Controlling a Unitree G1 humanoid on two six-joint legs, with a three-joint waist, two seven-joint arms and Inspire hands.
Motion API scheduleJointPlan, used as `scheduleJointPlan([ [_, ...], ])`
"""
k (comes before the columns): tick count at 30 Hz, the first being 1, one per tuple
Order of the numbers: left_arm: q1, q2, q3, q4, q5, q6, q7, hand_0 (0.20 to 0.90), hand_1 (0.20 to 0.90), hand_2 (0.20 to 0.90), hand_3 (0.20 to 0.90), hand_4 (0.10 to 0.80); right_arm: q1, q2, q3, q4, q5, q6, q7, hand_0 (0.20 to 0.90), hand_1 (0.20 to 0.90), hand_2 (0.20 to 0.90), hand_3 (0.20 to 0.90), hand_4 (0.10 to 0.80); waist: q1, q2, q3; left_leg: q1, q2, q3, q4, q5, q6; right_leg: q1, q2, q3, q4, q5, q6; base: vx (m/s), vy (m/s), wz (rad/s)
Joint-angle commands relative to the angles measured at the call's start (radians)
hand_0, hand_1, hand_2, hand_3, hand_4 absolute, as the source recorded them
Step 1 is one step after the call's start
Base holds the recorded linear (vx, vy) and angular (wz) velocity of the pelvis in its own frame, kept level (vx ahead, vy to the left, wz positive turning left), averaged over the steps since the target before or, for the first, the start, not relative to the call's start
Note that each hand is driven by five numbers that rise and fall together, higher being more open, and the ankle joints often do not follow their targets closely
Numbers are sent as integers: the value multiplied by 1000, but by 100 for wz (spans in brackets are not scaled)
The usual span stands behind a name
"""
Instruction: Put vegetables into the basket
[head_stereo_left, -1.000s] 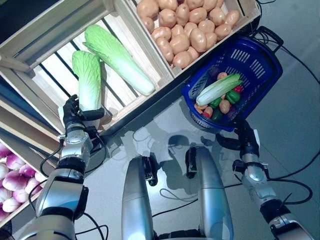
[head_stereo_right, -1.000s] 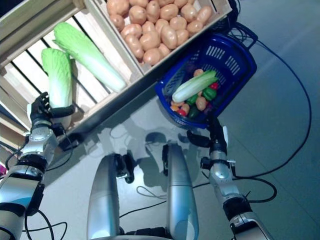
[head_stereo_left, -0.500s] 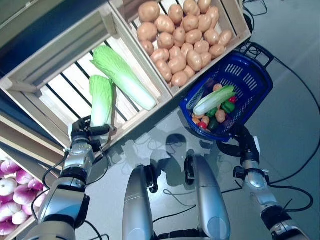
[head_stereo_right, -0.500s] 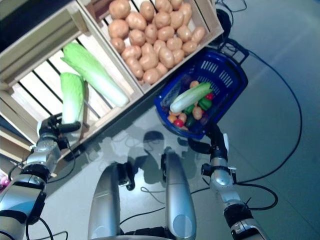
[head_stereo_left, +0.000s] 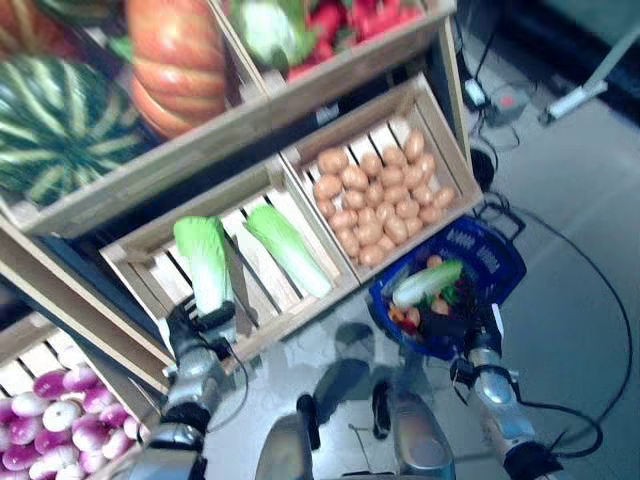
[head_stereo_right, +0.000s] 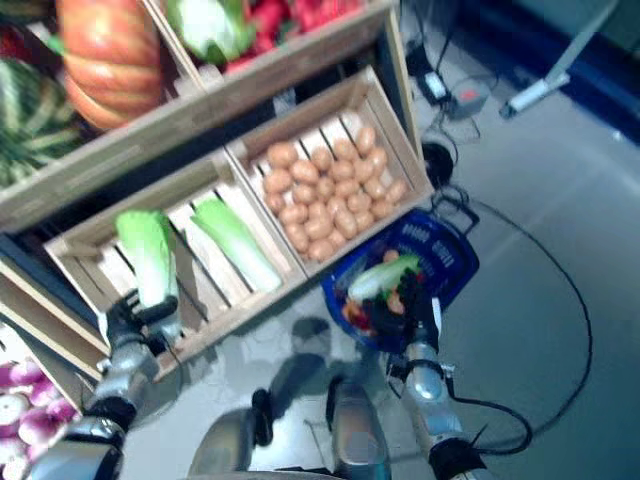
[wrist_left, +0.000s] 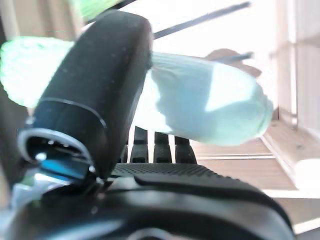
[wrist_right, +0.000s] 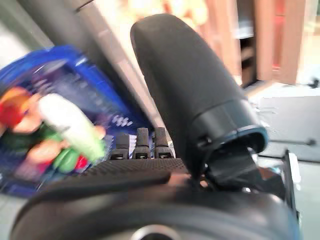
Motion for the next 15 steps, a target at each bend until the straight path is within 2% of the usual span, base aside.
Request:
scheduleJointPlan([
  [1, 24, 35, -11, -116, 64, -187, 51, 300, 300, 300, 300, 400, -1, 38, -39, -93, 63, -116, 60, 900, 900, 900, 900, 800, 30, -18, -122, 15, -60, -32, -87, 103, 20, 143, -45, 17, -275, 196, 31, 52, -168, 8],
  [2, 49, 19, -21, -163, 84, -207, 37, 300, 300, 300, 300, 400, 14, 57, -45, -122, 72, -118, 62, 900, 900, 900, 900, 800, 40, -17, -138, 45, -69, -44, -154, 124, 22, 173, -43, 13, -339, 229, 40, 1, -112, 14],
  [4, 70, 10, -27, -197, 119, -233, 24, 300, 300, 300, 300, 400, 24, 69, -54, -145, 83, -122, 61, 900, 900, 900, 900, 800, 49, -17, -148, 64, -72, -49, -196, 139, 22, 193, -41, 7, -380, 253, 47, -16, -111, 32],
  [6, 111, 19, -45, -296, 180, -241, 3, 300, 300, 300, 300, 400, 36, 90, -73, -184, 119, -121, 91, 900, 900, 900, 900, 800, 65, -20, -163, 90, -73, -58, -258, 159, 24, 215, -34, -3, -441, 287, 54, -23, -117, 19],
  [10, 165, 39, -56, -418, 236, -252, -46, 300, 300, 300, 300, 400, 45, 94, -80, -231, 112, -83, 113, 900, 900, 900, 900, 800, 82, -25, -178, 112, -73, -65, -307, 172, 26, 234, -24, -5, -492, 315, 57, -23, -68, 2],
  [12, 199, 58, -88, -513, 279, -256, -105, 300, 300, 300, 300, 400, 52, 98, -79, -254, 160, -67, 168, 900, 900, 900, 900, 800, 93, -31, -185, 114, -73, -65, -318, 171, 29, 238, -16, -4, -505, 321, 56, -55, -52, 5],
  [15, 204, 72, -120, -562, 303, -257, -132, 300, 300, 300, 300, 400, 51, 100, -75, -268, 202, -59, 223, 900, 900, 900, 900, 800, 95, -36, -188, 117, -72, -61, -318, 169, 32, 242, -14, -3, -504, 321, 55, -20, -26, 9],
])
